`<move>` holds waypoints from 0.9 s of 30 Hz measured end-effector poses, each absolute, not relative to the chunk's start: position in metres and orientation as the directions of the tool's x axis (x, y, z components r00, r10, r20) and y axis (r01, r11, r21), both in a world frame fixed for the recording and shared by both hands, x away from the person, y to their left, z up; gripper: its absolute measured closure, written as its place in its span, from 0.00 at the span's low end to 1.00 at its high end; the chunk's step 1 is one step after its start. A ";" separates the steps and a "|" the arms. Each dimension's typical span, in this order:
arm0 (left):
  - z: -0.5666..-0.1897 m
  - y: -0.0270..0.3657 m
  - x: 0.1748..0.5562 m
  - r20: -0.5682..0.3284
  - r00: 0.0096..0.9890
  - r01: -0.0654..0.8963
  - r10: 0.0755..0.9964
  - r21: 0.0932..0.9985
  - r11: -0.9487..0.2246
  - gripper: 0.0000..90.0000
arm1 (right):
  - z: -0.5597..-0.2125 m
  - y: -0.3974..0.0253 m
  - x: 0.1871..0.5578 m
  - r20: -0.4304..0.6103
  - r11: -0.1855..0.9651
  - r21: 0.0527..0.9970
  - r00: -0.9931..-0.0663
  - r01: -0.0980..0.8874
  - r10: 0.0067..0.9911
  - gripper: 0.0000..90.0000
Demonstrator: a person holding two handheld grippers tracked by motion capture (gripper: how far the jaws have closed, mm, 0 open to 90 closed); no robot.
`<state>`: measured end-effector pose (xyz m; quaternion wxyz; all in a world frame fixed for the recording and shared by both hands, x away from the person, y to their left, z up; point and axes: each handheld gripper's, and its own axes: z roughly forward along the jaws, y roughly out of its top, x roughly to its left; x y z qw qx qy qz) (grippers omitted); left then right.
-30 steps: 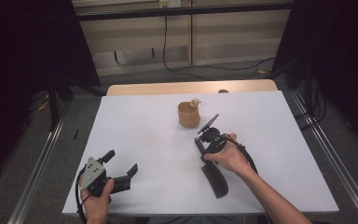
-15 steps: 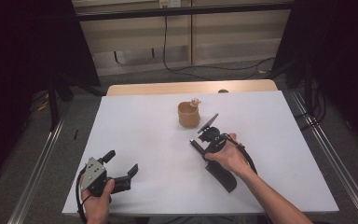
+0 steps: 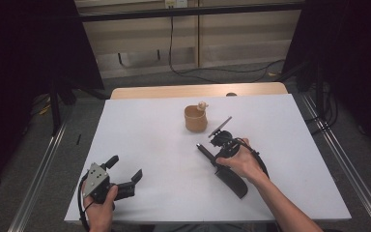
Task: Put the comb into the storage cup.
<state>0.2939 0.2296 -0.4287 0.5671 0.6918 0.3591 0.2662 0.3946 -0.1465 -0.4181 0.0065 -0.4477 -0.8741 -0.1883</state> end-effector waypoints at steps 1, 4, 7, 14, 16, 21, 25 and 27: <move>-0.429 0.230 0.294 -0.037 0.603 0.195 0.797 0.975 -0.103 0.03 | -0.417 -0.148 0.395 0.182 0.529 0.330 -0.603 0.781 0.776 0.81; -0.429 0.229 0.294 -0.039 0.602 0.197 0.798 0.975 -0.100 0.03 | -0.411 -0.154 0.394 0.185 0.530 0.355 -0.613 0.770 0.768 0.81; -0.429 0.229 0.294 -0.043 0.601 0.197 0.798 0.976 -0.096 0.03 | -0.408 -0.158 0.394 0.180 0.531 0.371 -0.620 0.762 0.763 0.81; -0.429 0.231 0.294 -0.043 0.587 0.202 0.808 0.975 -0.095 0.03 | -0.400 -0.166 0.392 0.177 0.515 0.418 -0.623 0.748 0.762 0.81; -0.429 0.231 0.294 -0.045 0.585 0.203 0.810 0.975 -0.092 0.03 | -0.398 -0.168 0.391 0.177 0.516 0.428 -0.629 0.742 0.757 0.81; -0.429 0.232 0.294 -0.047 0.584 0.205 0.810 0.974 -0.091 0.03 | -0.389 -0.176 0.388 0.188 0.511 0.480 -0.652 0.713 0.735 0.81; -0.430 0.232 0.295 -0.047 0.585 0.207 0.810 0.974 -0.093 0.03 | -0.384 -0.184 0.384 0.189 0.501 0.505 -0.657 0.702 0.730 0.81; -0.430 0.231 0.295 -0.047 0.590 0.209 0.806 0.973 -0.097 0.03 | -0.382 -0.187 0.382 0.190 0.497 0.520 -0.661 0.695 0.726 0.81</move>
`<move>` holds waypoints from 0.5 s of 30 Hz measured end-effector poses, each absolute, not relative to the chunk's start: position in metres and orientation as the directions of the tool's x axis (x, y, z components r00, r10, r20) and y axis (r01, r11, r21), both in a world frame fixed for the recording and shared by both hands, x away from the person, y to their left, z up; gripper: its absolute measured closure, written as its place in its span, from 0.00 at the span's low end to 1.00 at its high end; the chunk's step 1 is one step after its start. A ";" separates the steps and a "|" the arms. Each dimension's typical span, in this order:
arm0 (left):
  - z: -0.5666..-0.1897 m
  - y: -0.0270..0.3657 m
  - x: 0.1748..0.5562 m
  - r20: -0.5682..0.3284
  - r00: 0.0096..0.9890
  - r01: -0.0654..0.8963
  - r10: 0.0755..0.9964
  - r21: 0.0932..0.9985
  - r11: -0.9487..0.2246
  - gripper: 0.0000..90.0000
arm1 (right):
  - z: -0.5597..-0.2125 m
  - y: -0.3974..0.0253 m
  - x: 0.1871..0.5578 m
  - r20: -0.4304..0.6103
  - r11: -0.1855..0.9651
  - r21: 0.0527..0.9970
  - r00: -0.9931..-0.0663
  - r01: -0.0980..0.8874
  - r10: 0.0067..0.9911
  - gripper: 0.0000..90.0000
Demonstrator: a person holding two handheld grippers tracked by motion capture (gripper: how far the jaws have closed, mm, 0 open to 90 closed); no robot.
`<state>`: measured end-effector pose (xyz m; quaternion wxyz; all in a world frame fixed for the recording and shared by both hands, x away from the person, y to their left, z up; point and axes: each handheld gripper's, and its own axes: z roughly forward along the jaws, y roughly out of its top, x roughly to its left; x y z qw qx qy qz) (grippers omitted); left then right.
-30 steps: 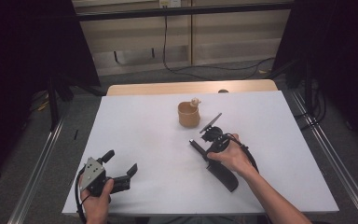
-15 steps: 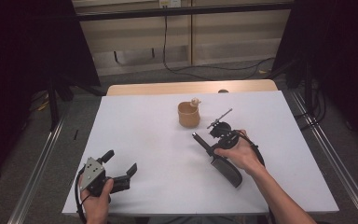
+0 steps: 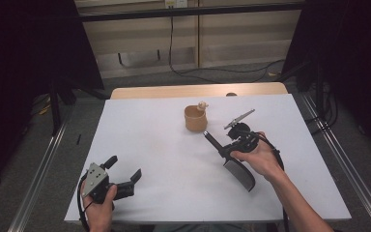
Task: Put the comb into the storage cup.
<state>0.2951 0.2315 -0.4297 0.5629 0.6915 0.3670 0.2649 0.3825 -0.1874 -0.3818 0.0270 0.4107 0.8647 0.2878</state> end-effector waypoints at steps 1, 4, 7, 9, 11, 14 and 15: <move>-0.430 0.232 0.295 -0.045 0.593 0.210 0.804 0.972 -0.101 0.03 | -0.380 -0.189 0.381 0.192 0.494 0.531 -0.665 0.689 0.722 0.81; -0.429 0.232 0.295 -0.047 0.599 0.213 0.800 0.972 -0.103 0.03 | -0.378 -0.194 0.377 0.188 0.490 0.557 -0.676 0.671 0.712 0.81; -0.429 0.232 0.295 -0.053 0.603 0.218 0.796 0.971 -0.100 0.03 | -0.375 -0.200 0.374 0.191 0.479 0.590 -0.689 0.650 0.699 0.81; -0.429 0.232 0.296 -0.066 0.605 0.228 0.793 0.969 -0.093 0.03 | -0.374 -0.203 0.372 0.192 0.473 0.608 -0.696 0.637 0.692 0.81; -0.428 0.231 0.296 -0.073 0.611 0.231 0.789 0.969 -0.089 0.03 | -0.372 -0.205 0.369 0.191 0.472 0.614 -0.699 0.633 0.689 0.81; -0.428 0.231 0.296 -0.079 0.626 0.232 0.775 0.969 -0.088 0.03 | -0.365 -0.209 0.366 0.188 0.465 0.632 -0.705 0.620 0.684 0.81; -0.428 0.230 0.296 -0.084 0.626 0.234 0.776 0.969 -0.084 0.03 | -0.363 -0.210 0.364 0.183 0.470 0.637 -0.713 0.610 0.677 0.81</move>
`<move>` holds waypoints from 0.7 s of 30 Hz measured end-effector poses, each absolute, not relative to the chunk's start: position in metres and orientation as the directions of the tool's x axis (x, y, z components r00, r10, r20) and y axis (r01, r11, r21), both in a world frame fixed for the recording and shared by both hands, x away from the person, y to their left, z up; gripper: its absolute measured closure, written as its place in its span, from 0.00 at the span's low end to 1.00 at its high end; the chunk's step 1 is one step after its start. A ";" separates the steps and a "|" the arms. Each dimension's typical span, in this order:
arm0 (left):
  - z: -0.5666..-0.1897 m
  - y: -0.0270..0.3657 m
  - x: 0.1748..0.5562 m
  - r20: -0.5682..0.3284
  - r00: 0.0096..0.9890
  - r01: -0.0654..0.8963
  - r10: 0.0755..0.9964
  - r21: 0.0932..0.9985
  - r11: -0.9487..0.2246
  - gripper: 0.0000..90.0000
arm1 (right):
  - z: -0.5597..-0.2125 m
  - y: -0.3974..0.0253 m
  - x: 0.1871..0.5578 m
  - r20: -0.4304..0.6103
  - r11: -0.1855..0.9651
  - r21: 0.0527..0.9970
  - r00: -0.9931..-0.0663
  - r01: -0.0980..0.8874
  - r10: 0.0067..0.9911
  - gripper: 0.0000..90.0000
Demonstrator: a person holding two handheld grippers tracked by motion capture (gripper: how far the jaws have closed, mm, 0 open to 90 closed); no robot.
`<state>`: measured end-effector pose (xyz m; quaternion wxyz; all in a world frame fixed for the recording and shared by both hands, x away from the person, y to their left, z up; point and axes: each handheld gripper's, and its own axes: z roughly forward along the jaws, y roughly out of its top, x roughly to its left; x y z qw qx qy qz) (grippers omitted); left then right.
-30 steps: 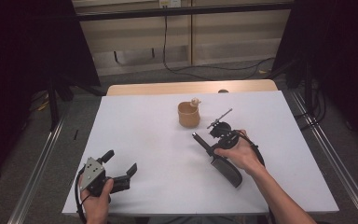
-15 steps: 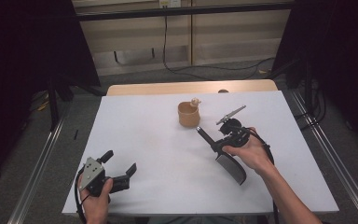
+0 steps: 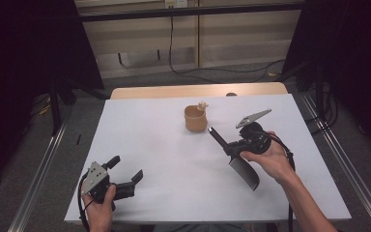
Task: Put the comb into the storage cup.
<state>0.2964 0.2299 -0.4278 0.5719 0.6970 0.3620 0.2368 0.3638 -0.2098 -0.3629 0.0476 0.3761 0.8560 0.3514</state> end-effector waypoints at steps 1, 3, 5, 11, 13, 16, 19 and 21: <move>-0.428 0.230 0.297 -0.082 0.628 0.236 0.774 0.968 -0.088 0.03 | -0.362 -0.210 0.362 0.178 0.474 0.638 -0.716 0.606 0.675 0.81; -0.428 0.229 0.296 -0.099 0.634 0.248 0.767 0.965 -0.080 0.03 | -0.363 -0.211 0.358 0.177 0.482 0.642 -0.727 0.597 0.664 0.81; -0.427 0.227 0.296 -0.090 0.642 0.243 0.761 0.966 -0.090 0.03 | -0.363 -0.213 0.356 0.199 0.475 0.637 -0.725 0.607 0.660 0.81; -0.420 0.222 0.292 -0.072 0.690 0.215 0.721 0.970 -0.109 0.05 | -0.364 -0.213 0.349 0.193 0.503 0.644 -0.758 0.577 0.623 0.81; -0.419 0.221 0.292 -0.076 0.712 0.218 0.698 0.969 -0.118 0.05 | -0.366 -0.212 0.347 0.196 0.514 0.643 -0.771 0.567 0.605 0.81; -0.418 0.219 0.294 -0.071 0.744 0.223 0.665 0.964 -0.147 0.06 | -0.369 -0.210 0.344 0.191 0.537 0.642 -0.793 0.546 0.578 0.81; -0.417 0.217 0.294 -0.070 0.755 0.224 0.652 0.962 -0.157 0.06 | -0.370 -0.209 0.341 0.187 0.565 0.637 -0.816 0.525 0.547 0.81; -0.415 0.216 0.294 -0.076 0.773 0.229 0.629 0.959 -0.166 0.06 | -0.370 -0.207 0.338 0.187 0.582 0.632 -0.829 0.512 0.526 0.81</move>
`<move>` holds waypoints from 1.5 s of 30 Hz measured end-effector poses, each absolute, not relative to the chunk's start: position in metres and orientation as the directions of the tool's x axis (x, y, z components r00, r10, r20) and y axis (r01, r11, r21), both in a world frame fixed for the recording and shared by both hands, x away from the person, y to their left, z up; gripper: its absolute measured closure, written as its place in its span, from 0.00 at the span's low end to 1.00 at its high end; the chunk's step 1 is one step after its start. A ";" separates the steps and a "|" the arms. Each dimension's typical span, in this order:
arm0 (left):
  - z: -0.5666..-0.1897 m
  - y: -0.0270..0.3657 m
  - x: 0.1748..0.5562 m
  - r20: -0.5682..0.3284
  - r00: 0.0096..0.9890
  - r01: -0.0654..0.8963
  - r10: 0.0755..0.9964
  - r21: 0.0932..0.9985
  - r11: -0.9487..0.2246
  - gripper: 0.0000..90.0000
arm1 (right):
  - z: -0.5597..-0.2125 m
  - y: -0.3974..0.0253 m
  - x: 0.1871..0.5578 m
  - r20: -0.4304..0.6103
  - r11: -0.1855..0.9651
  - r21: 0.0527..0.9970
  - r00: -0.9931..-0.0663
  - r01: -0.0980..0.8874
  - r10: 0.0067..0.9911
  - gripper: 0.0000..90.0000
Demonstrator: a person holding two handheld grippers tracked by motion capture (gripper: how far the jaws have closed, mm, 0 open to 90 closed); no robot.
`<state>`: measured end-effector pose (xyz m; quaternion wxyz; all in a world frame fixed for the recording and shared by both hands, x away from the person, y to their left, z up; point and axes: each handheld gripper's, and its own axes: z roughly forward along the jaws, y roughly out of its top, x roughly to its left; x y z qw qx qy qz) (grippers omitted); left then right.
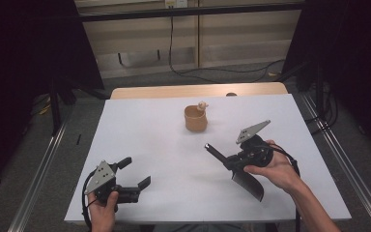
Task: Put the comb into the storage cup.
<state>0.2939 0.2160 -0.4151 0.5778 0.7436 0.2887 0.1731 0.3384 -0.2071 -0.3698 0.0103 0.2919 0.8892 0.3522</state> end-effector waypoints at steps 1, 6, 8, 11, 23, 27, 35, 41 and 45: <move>-0.415 0.215 0.294 -0.089 0.778 0.236 0.621 0.959 -0.159 0.06 | -0.370 -0.206 0.337 0.187 0.589 0.630 -0.835 0.506 0.518 0.81; -0.409 0.211 0.295 -0.073 0.822 0.221 0.564 0.955 -0.198 0.06 | -0.368 -0.199 0.335 0.181 0.600 0.620 -0.836 0.505 0.518 0.81; -0.408 0.208 0.295 -0.067 0.837 0.224 0.543 0.947 -0.229 0.06 | -0.367 -0.196 0.334 0.184 0.602 0.618 -0.838 0.505 0.514 0.81; -0.406 0.204 0.296 -0.058 0.854 0.227 0.518 0.936 -0.269 0.05 | -0.368 -0.188 0.333 0.180 0.622 0.610 -0.850 0.491 0.495 0.81; -0.389 0.187 0.295 -0.011 0.890 0.197 0.455 0.911 -0.363 0.04 | -0.363 -0.173 0.335 0.155 0.664 0.604 -0.882 0.441 0.444 0.81; -0.382 0.176 0.299 -0.001 0.917 0.182 0.399 0.891 -0.415 0.03 | -0.368 -0.173 0.336 0.158 0.676 0.594 -0.887 0.436 0.433 0.81; -0.380 0.162 0.304 -0.030 0.944 0.193 0.329 0.859 -0.475 0.05 | -0.370 -0.167 0.336 0.144 0.706 0.581 -0.905 0.406 0.401 0.81; -0.379 0.152 0.313 -0.061 0.935 0.244 0.349 0.825 -0.510 0.05 | -0.370 -0.164 0.338 0.167 0.714 0.563 -0.903 0.417 0.396 0.81; -0.376 0.152 0.315 -0.045 0.931 0.256 0.361 0.787 -0.561 0.05 | -0.373 -0.163 0.341 0.185 0.727 0.537 -0.900 0.429 0.395 0.81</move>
